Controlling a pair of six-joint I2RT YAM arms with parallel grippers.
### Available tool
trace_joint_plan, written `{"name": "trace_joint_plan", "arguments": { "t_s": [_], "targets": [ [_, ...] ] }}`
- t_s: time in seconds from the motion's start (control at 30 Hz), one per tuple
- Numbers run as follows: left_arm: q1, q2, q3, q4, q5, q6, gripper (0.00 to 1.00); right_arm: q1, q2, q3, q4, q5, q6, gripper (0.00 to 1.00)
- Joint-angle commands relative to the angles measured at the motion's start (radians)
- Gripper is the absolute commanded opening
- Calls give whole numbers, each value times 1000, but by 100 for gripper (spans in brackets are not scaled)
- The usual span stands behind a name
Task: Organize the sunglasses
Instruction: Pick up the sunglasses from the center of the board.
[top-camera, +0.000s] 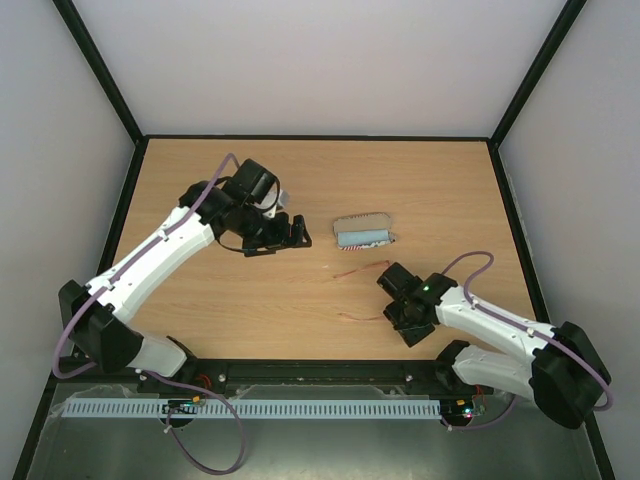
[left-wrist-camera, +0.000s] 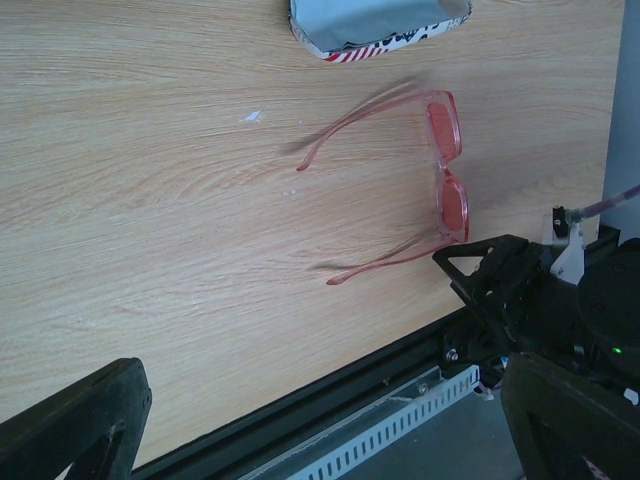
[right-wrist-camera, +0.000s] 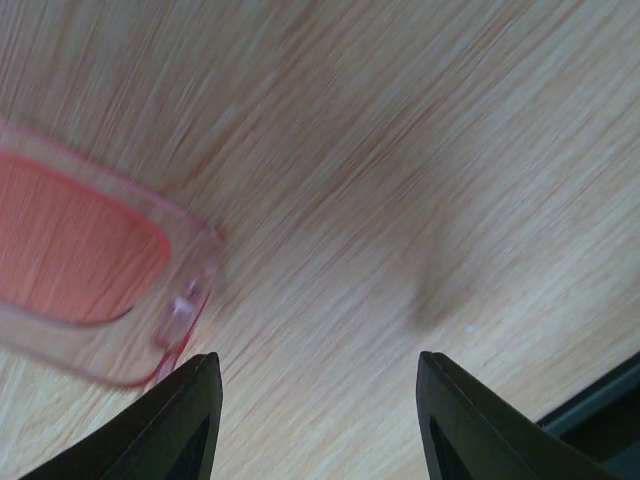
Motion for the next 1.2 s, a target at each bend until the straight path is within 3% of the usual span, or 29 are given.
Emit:
{"name": "trace_joint_plan", "arguments": {
  "t_s": [0.0, 0.47, 0.87, 1.17],
  "targets": [
    [6, -27, -10, -14, 3, 0, 99, -45, -23, -45, 25, 50, 27, 55],
    [5, -40, -7, -21, -1, -30, 99, -71, 27, 47, 77, 70, -59, 51],
    [4, -45, 1, -45, -8, -24, 99, -115, 121, 13, 168, 56, -83, 51],
    [5, -48, -2, -48, -7, -22, 99, -125, 202, 51, 143, 64, -123, 38]
  ]
}}
